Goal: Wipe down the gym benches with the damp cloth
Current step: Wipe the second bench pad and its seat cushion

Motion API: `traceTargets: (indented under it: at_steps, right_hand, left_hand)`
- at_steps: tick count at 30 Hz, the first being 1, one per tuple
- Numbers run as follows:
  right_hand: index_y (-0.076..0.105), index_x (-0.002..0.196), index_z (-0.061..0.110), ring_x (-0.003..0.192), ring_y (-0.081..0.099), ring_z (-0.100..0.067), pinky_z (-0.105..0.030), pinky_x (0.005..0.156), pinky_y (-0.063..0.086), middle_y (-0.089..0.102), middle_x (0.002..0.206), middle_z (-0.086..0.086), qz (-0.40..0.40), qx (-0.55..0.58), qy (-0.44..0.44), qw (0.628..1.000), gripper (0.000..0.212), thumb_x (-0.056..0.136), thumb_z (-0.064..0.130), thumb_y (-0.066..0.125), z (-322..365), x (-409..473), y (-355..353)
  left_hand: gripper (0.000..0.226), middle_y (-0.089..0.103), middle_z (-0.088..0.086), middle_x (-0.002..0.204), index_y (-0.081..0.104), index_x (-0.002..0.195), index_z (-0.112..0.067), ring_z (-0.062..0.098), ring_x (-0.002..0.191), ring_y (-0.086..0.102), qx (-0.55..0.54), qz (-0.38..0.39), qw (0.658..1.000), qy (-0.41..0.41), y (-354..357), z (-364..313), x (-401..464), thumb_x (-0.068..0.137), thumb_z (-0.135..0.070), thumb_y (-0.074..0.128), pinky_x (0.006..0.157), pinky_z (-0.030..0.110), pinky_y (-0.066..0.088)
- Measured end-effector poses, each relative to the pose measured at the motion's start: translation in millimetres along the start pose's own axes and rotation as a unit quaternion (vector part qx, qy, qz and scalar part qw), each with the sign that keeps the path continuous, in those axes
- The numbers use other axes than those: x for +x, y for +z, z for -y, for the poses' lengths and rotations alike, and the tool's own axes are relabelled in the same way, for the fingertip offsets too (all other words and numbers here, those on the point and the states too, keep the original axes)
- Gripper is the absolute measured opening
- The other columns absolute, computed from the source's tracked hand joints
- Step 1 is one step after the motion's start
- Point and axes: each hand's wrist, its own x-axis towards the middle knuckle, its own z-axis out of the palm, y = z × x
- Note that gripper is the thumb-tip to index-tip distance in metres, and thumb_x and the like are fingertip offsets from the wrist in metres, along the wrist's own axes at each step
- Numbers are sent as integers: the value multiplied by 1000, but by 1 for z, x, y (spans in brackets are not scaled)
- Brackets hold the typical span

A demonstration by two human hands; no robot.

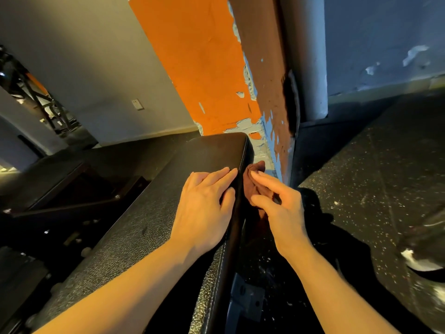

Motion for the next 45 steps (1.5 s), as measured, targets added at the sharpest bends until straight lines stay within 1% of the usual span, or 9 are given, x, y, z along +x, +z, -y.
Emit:
traceTargets:
  at_steps: [9, 13, 22, 25, 29, 33, 38, 41, 45]
  right_hand:
    - [59, 131, 22, 114, 57, -7, -35, 103, 47, 64, 123, 5, -67, -59, 49, 995, 45, 90, 2, 59, 0, 47, 16]
    - [62, 127, 20, 107, 60, 0, -18, 93, 49, 65, 117, 9, -34, -89, -26, 995, 48, 86, -4, 60, 8, 35, 17]
    - [53, 137, 19, 120, 54, -11, -29, 103, 44, 59, 125, 5, -28, -147, 44, 988, 47, 94, -1, 51, -3, 80, 9]
    - [53, 136, 17, 113, 53, -3, -13, 95, 44, 57, 122, 9, -11, -169, -15, 985, 48, 93, -4, 51, 4, 68, 10]
    - [50, 138, 12, 126, 48, -13, -21, 104, 39, 51, 138, -2, 20, -214, -64, 974, 50, 92, -8, 47, 11, 99, 14]
    - [67, 110, 19, 104, 60, -10, -30, 96, 49, 66, 106, 4, 22, -181, 13, 983, 42, 90, -10, 45, 6, 99, 6]
    - [56, 132, 17, 99, 53, 4, 4, 75, 39, 56, 112, 13, -28, -193, -42, 980, 43, 93, 0, 54, 12, 88, -1]
    - [47, 141, 20, 129, 41, -10, -12, 100, 33, 40, 144, 3, 18, -234, -57, 970, 44, 97, 12, 52, 16, 104, 8]
    - [55, 130, 25, 113, 52, -9, -27, 96, 45, 56, 118, 11, 22, -195, 6, 981, 37, 96, 10, 52, 7, 85, 9]
  left_hand:
    - [55, 41, -18, 147, 43, 143, -34, 7, 121, 33, -10, 31, 999, -9, -2, -2, 1, 93, -42, 20, 110, 25, 22]
    - [56, 34, -19, 151, 34, 146, -36, 9, 123, 30, 5, 48, 999, -9, -2, -3, 0, 94, -42, 16, 114, 43, 22]
    - [56, 28, -26, 151, 31, 145, -44, 5, 125, 25, -19, 62, 998, -26, -5, -5, -1, 92, -45, 13, 115, 42, 19]
    - [55, 27, -27, 151, 28, 145, -45, 4, 124, 24, -16, 62, 998, -24, -4, -3, 0, 93, -46, 12, 115, 41, 19]
    - [55, 28, -27, 150, 29, 145, -43, 3, 124, 23, -13, 65, 997, -26, -4, -4, -1, 93, -45, 12, 116, 42, 18]
    - [56, 28, -28, 150, 29, 145, -45, 3, 124, 23, -22, 66, 997, -27, -7, -5, -1, 92, -47, 11, 116, 42, 18]
    - [55, 28, -28, 149, 30, 144, -45, 3, 124, 24, -28, 66, 997, -34, -8, -6, 0, 92, -46, 13, 116, 42, 18]
    - [55, 29, -26, 150, 30, 145, -44, 4, 124, 24, -19, 68, 997, -34, -8, -8, 0, 92, -45, 14, 115, 43, 18]
    - [55, 32, -23, 150, 34, 145, -41, 6, 123, 27, -21, 59, 998, -29, -8, -7, 0, 93, -43, 17, 115, 44, 19]
